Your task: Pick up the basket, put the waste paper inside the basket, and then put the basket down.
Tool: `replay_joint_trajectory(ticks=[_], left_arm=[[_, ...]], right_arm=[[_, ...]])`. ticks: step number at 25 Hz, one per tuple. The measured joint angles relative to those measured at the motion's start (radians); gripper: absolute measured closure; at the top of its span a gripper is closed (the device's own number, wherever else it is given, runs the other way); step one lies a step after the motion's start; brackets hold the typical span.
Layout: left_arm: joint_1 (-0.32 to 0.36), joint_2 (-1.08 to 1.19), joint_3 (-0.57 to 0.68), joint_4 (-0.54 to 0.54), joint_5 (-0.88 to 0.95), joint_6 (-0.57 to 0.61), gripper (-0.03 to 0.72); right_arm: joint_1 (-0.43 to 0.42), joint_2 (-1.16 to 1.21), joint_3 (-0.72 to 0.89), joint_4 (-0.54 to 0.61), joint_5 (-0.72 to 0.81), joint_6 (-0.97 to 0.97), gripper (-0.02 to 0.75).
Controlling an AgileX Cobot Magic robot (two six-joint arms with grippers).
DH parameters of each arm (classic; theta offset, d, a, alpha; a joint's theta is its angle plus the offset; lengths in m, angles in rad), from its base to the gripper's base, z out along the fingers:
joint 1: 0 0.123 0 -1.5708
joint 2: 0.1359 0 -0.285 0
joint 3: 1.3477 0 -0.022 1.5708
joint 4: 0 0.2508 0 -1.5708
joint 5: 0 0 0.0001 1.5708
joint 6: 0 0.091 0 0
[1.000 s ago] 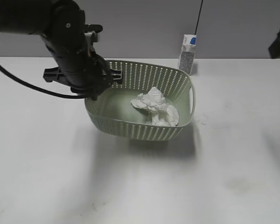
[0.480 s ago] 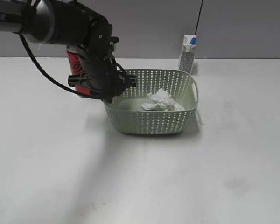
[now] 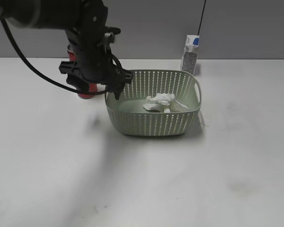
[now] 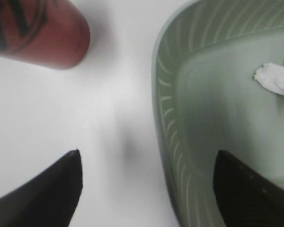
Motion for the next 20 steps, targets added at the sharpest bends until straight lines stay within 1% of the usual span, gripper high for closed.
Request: replay_joint_trajectory(ticks=[6, 10, 12, 15, 17, 20], left_arm=[[0.038, -0.177, 0.0, -0.003, 0.079, 0.126, 0.026], [0.088, -0.281, 0.0, -0.008, 0.185, 0.222, 0.034], [0.124, -0.33, 0.0, -0.009, 0.244, 0.26, 0.038], [0.188, -0.403, 0.024, -0.009, 0.273, 0.309, 0.048], [0.241, -0.464, 0.071, -0.009, 0.275, 0.323, 0.057], [0.337, -0.555, 0.181, -0.011, 0.266, 0.349, 0.069]], right_arm=[[0.0, -0.166, 0.166, 0.015, 0.012, 0.0, 0.178], [0.0, -0.285, 0.321, 0.049, 0.017, 0.0, 0.178], [0.0, -0.34, 0.395, 0.069, 0.017, 0.0, 0.178], [0.0, -0.424, 0.498, 0.088, 0.017, 0.0, 0.178], [0.0, -0.484, 0.545, 0.093, 0.017, 0.0, 0.178], [0.0, -0.562, 0.593, 0.097, 0.017, 0.0, 0.178]])
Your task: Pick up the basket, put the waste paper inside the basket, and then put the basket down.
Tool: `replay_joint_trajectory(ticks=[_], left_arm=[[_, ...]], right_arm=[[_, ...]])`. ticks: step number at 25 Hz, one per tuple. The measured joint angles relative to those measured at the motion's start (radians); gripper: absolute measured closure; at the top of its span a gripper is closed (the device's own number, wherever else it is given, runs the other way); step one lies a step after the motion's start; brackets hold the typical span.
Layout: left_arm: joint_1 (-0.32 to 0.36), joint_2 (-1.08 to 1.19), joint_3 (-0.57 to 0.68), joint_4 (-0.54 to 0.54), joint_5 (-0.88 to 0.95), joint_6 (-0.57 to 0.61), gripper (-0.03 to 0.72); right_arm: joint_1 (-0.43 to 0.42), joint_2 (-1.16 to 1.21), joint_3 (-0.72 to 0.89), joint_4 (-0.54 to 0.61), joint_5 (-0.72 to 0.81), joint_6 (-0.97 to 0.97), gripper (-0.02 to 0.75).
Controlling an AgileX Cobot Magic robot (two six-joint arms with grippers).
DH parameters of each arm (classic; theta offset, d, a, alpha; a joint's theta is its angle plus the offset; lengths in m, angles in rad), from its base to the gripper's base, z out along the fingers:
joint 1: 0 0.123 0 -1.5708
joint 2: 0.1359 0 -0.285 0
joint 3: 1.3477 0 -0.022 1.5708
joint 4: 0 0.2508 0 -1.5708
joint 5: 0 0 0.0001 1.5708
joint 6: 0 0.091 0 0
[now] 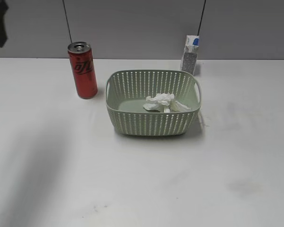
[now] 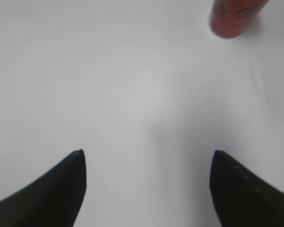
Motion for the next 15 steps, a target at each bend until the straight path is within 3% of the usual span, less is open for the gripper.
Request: replay_joint_trajectory(ticks=[6, 15], left_arm=[[0.169, -0.251, 0.317, -0.073, -0.082, 0.027, 0.092], [0.185, -0.768, 0.7, -0.091, -0.109, 0.063, 0.097]], right_arm=[[0.0, -0.097, 0.048, 0.005, -0.002, 0.0, 0.178], [0.0, -0.103, 0.061, 0.009, -0.017, 0.0, 0.178]])
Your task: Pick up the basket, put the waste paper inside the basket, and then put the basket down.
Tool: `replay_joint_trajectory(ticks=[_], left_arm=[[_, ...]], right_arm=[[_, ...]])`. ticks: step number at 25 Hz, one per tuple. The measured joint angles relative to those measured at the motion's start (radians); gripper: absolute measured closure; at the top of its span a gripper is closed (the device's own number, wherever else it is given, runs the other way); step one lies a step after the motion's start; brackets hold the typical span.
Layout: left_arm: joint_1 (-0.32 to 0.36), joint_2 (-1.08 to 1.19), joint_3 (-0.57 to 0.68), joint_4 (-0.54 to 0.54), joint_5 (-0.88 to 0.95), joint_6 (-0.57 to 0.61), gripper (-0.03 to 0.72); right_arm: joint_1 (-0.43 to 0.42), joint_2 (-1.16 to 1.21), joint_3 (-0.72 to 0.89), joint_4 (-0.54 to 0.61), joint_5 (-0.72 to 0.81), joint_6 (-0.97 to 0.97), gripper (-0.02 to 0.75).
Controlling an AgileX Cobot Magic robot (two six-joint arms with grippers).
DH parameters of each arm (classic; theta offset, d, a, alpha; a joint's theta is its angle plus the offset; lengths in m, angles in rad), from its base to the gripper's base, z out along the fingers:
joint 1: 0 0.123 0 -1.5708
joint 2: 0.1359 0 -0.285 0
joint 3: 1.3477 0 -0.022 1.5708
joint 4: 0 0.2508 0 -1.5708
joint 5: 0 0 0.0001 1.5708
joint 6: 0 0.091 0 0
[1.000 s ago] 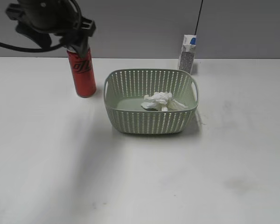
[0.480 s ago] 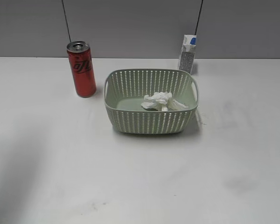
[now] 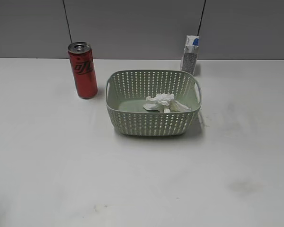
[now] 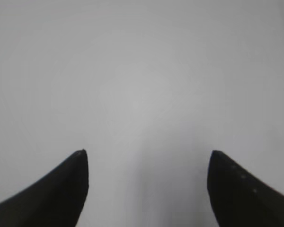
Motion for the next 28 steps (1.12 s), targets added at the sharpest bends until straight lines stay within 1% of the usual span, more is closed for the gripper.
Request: replay_joint_trajectory(ticks=[5, 11, 21, 28], left_arm=[[0.0, -0.27, 0.133, -0.013, -0.017, 0.0, 0.097], [0.0, -0.476, 0.223, -0.048, -0.041, 0.0, 0.097], [0.0, -0.719, 0.229, -0.05, -0.041, 0.0, 0.097], [0.0, -0.747, 0.232, -0.044, -0.036, 0.0, 0.097]], right_arm=[[0.0, 0.0, 0.0, 0.002, 0.0, 0.0, 0.178], [0.0, 0.0, 0.0, 0.002, -0.002, 0.0, 0.178], [0.0, 0.0, 0.0, 0.038, -0.003, 0.0, 0.178], [0.0, 0.0, 0.0, 0.044, -0.005, 0.001, 0.178]])
